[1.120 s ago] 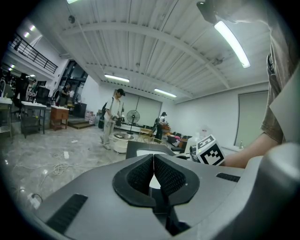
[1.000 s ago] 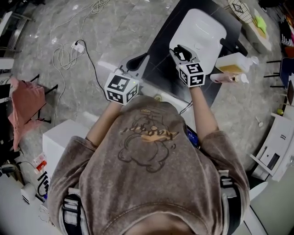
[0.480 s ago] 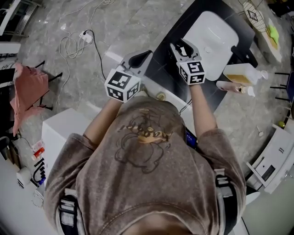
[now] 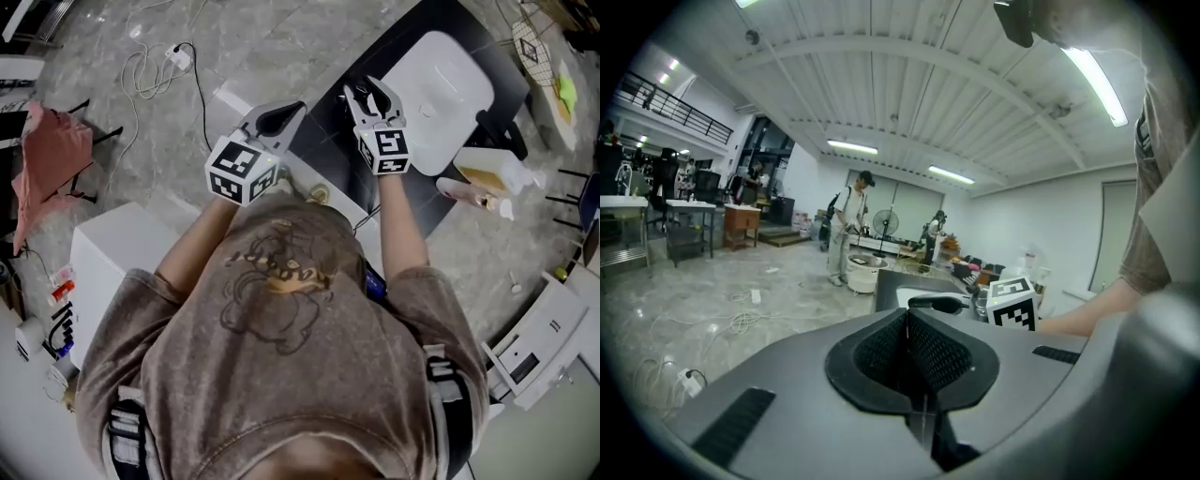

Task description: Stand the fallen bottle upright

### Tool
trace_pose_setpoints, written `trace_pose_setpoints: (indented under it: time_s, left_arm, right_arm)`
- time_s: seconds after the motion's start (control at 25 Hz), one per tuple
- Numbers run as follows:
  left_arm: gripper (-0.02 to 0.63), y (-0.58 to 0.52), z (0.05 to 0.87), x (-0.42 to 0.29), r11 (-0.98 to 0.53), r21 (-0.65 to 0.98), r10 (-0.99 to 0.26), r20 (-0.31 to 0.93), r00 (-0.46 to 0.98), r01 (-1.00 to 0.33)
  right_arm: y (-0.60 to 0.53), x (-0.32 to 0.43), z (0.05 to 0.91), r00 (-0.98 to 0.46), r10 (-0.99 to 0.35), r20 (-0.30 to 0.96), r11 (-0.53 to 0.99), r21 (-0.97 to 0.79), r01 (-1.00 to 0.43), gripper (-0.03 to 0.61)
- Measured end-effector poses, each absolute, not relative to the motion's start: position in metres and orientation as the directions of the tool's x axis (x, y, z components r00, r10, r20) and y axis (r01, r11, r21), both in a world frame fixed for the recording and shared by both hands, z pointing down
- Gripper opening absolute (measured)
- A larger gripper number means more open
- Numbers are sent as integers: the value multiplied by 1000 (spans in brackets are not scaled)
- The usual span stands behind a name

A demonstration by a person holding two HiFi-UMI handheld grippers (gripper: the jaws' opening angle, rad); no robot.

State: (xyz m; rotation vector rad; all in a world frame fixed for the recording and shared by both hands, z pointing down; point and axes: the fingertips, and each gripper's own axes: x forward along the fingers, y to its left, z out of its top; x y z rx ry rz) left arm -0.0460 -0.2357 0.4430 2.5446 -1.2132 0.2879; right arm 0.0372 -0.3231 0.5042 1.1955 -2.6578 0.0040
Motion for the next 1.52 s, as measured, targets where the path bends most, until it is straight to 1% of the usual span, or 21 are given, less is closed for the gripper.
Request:
trace_pose_setpoints:
  time_s: [0.12, 0.32, 0.68, 0.88, 1.04, 1.2, 1.44, 1.52]
  left_arm:
    - [18, -237, 445, -48, -586, 188, -723, 316, 614, -788]
    - [18, -239, 446, -45, -579, 222, -720, 313, 619, -785]
    - [18, -237, 448, -44, -575, 233, -718, 316, 621, -784]
    - [18, -234, 449, -44, -574, 234, -716, 321, 620, -785]
    - [18, -232, 450, -44, -578, 232, -713, 324, 622, -783]
    - [18, -228, 449, -42, -584, 231, -707, 325, 628, -778]
    - [18, -221, 451, -40, -593, 234, -698, 328, 637, -770]
    - [18, -218, 451, -40, -598, 235, -694, 326, 642, -766]
  right_arm:
    - [-325, 35, 505, -646, -739, 192, 669, 93, -737, 161]
    - [-320, 32, 513, -658, -722, 213, 688, 124, -715, 161]
    - [-308, 26, 513, -672, -712, 204, 701, 145, -699, 163]
    - [-299, 27, 518, -675, -705, 217, 705, 120, -699, 156]
    - [-288, 29, 527, -667, -709, 229, 696, 79, -713, 114]
    - [-284, 33, 528, -651, -722, 233, 678, 54, -733, 114]
    - [-279, 35, 529, -663, -706, 249, 687, 16, -726, 117]
    - [-276, 37, 528, -664, -702, 259, 689, 11, -724, 127]
